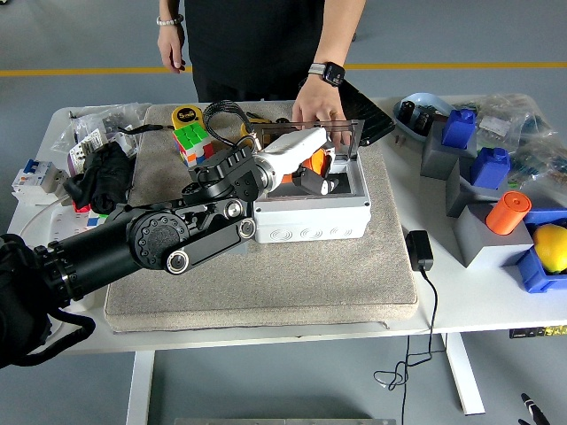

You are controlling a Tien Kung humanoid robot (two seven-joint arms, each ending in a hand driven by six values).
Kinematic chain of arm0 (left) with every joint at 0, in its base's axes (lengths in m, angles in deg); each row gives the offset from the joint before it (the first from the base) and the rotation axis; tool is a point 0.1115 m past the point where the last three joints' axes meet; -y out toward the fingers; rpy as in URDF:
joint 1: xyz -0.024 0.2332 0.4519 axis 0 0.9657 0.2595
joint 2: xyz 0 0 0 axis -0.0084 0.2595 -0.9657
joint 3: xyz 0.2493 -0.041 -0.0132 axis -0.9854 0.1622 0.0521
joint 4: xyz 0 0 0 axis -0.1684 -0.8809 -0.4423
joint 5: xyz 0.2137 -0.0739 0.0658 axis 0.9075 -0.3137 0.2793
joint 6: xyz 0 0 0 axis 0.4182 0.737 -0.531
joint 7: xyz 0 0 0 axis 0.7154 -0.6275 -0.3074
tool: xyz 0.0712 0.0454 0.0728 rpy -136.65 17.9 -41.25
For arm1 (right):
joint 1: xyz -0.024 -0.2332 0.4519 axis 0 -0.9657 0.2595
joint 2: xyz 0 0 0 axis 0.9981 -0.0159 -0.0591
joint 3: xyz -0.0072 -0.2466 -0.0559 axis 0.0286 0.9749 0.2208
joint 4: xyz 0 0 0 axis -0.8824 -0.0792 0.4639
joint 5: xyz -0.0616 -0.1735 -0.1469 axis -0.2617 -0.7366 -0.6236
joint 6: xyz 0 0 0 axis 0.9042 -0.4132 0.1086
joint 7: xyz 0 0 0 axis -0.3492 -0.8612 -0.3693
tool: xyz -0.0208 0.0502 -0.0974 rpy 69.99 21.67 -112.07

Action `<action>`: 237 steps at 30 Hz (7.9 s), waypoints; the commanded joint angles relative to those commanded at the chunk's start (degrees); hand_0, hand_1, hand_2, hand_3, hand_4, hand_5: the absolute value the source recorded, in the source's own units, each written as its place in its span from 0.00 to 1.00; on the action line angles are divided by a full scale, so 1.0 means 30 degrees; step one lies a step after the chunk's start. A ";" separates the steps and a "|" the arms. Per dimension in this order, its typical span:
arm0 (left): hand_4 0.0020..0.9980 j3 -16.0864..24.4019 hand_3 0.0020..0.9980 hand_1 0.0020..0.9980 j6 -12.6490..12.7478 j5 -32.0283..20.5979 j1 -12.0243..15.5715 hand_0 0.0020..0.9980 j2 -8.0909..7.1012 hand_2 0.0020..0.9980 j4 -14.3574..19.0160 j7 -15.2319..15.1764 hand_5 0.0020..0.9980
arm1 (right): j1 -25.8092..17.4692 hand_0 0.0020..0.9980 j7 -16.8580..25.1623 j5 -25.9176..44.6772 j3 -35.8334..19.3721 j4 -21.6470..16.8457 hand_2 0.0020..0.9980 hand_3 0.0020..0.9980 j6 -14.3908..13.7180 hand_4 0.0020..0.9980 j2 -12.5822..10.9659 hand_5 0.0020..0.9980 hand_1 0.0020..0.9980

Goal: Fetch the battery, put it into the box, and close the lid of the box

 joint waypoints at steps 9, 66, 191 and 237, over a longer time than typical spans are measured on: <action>1.00 0.0156 0.60 0.52 -0.0519 0.0079 0.0041 0.40 0.0000 0.46 0.0146 -0.0185 0.12 | 0.0028 0.73 0.0041 -0.0187 -0.0177 -0.0049 0.65 0.60 -0.0046 1.00 0.0009 0.61 0.66; 0.88 0.7509 0.55 0.53 -0.0615 0.1420 0.7925 0.38 -0.5065 0.54 0.7637 -0.0062 0.11 | -0.0182 0.73 0.0122 -0.0633 -0.1136 -0.0087 0.65 0.60 0.0056 1.00 0.0200 0.62 0.66; 0.98 1.5619 0.62 0.65 0.0556 -0.4947 1.0652 0.62 -0.4528 0.60 0.7035 -0.3537 0.45 | -0.0204 0.73 0.0060 -0.0211 -0.0889 -0.0010 0.65 0.60 0.0222 1.00 0.0268 0.62 0.66; 0.97 1.7073 0.61 0.64 -0.0046 -0.5185 1.1939 0.61 -0.6156 0.60 0.7092 -0.3229 0.43 | 0.0131 0.73 -0.0444 0.0016 -0.0115 0.0089 0.66 0.60 0.0651 1.00 -0.0142 0.62 0.67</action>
